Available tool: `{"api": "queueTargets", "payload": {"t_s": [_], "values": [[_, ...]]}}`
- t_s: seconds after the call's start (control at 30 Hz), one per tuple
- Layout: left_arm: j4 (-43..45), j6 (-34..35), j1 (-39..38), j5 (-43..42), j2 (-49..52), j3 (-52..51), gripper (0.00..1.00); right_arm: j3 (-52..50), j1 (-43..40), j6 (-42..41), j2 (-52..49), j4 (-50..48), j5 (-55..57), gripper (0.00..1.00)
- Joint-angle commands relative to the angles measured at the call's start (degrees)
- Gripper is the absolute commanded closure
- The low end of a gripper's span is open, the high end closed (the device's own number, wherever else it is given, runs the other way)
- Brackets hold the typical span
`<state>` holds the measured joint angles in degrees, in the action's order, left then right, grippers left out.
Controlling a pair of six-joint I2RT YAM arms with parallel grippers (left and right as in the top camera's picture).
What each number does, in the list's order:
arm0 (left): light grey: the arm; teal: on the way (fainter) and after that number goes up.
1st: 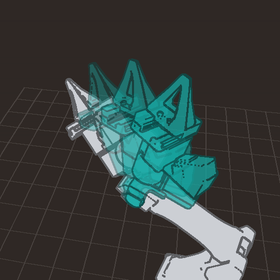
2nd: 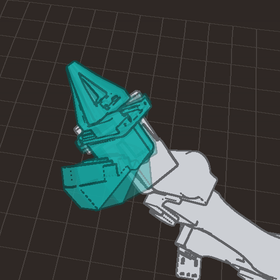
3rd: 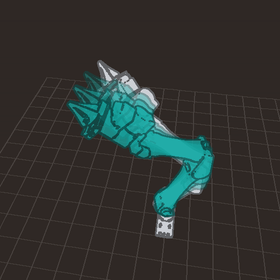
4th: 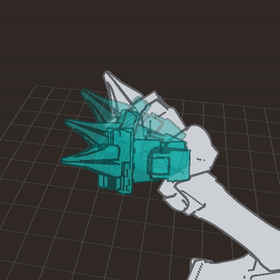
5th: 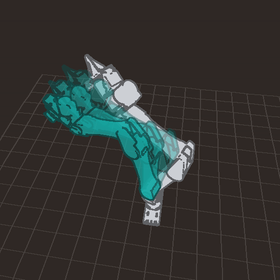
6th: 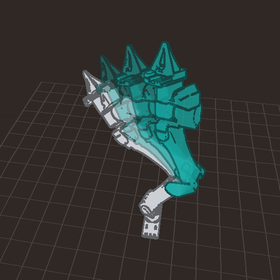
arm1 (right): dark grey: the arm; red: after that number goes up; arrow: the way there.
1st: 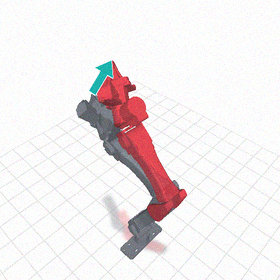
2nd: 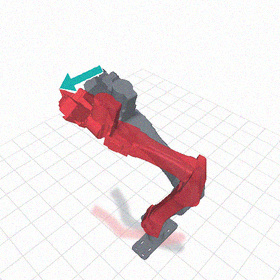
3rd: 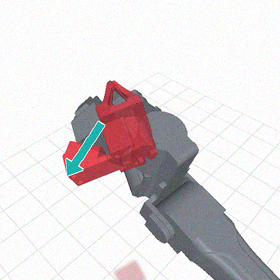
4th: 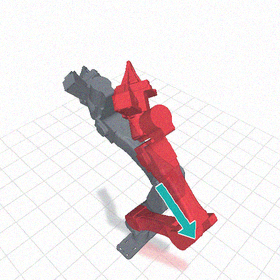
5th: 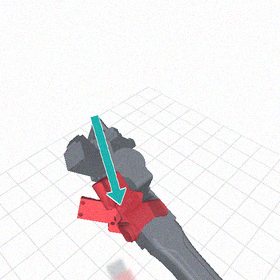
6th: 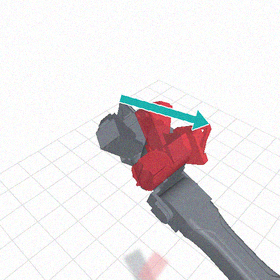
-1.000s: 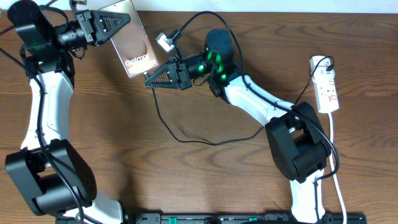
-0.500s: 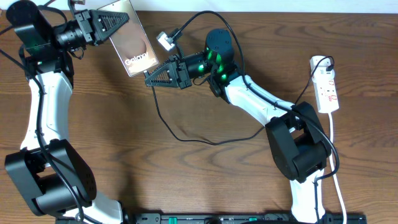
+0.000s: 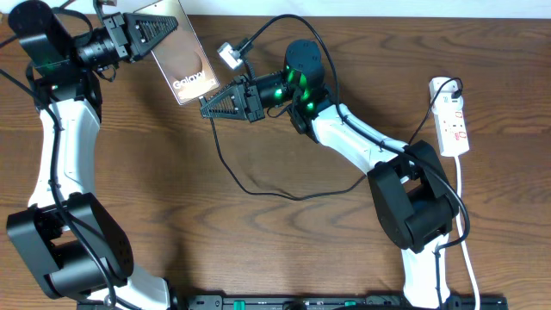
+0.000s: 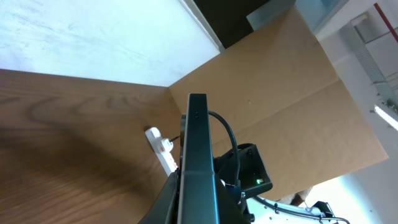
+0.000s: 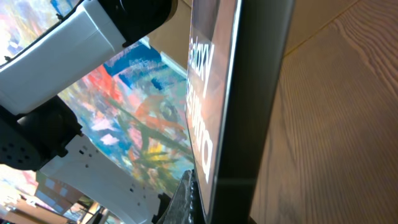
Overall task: Plug charger to phone and switch on socket
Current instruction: 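Push the plug into the phone's port with the right gripper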
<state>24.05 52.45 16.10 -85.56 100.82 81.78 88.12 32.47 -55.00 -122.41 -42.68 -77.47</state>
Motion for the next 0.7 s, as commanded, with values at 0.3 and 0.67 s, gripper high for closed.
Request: {"api": "queueTargets", "payload": {"t_s": [0.3,0.67], "values": [[-1.4,0.2,-0.2,-4.5,-1.4,0.9,0.93,0.6,-1.5,-0.3,-0.1,-0.5,5.9,0.99],[-1.7,-0.3,-0.2,-4.5,-1.4,0.9,0.93,0.6,-2.4,-0.7,-0.1,-0.5,4.9,0.99]]}}
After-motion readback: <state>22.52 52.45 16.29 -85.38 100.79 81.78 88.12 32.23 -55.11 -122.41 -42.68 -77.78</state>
